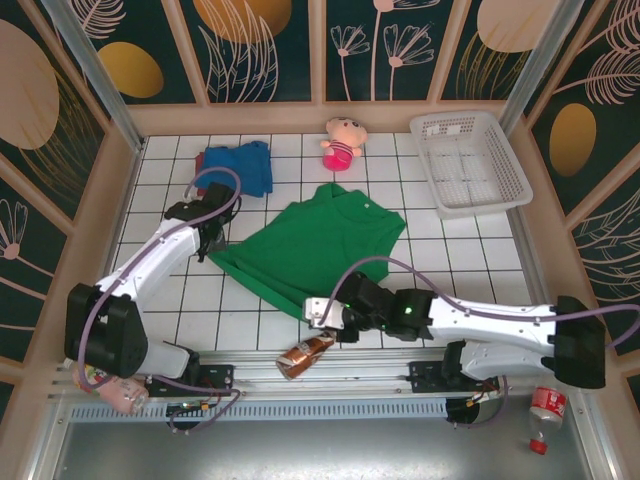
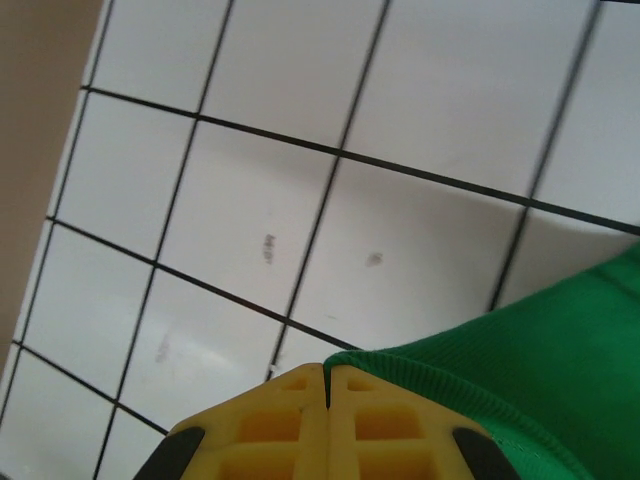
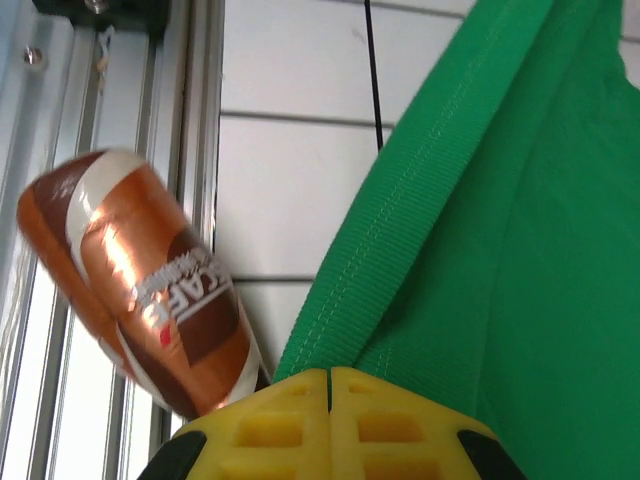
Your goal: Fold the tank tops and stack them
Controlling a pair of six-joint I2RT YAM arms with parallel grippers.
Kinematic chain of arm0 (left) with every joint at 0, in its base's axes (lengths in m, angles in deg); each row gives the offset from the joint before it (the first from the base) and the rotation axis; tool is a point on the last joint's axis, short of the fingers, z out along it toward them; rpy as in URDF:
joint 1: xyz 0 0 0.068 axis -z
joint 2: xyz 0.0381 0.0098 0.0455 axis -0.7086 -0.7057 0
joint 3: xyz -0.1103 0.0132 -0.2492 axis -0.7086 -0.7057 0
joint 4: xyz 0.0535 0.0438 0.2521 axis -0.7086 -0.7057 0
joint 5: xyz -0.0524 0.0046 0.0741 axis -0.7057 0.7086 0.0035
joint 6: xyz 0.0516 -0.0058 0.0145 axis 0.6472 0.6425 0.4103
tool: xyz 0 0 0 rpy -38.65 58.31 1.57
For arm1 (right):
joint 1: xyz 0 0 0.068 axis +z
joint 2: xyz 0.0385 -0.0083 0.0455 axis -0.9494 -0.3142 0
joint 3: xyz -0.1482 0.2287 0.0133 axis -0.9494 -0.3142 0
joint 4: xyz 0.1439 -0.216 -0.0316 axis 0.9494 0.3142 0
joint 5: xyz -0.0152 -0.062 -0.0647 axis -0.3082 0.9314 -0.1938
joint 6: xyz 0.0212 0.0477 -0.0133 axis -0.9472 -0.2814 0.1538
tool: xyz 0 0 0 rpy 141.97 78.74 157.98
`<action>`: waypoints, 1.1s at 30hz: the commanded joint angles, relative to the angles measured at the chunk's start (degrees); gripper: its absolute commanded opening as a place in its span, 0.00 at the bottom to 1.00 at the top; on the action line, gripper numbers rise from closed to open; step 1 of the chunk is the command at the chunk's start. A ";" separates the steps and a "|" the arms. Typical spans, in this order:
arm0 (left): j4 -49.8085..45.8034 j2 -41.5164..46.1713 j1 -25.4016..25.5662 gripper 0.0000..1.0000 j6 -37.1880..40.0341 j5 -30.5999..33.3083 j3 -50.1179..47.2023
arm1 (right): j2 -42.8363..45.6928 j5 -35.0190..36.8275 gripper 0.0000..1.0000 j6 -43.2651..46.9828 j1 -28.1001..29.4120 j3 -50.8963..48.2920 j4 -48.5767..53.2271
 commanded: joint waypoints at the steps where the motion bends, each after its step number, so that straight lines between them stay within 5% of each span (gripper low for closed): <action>1: 0.17 -2.05 -2.89 0.00 1.03 5.25 4.73 | -4.27 -5.03 0.00 1.18 -0.18 3.57 -9.87; 24: 10.76 -20.54 -11.56 0.00 15.83 9.03 13.54 | -39.35 -25.18 0.02 -1.38 2.37 23.24 -28.36; 33: 10.92 -26.03 -13.71 0.04 18.72 10.75 13.91 | -39.38 -30.84 0.43 -6.98 0.44 24.88 -29.79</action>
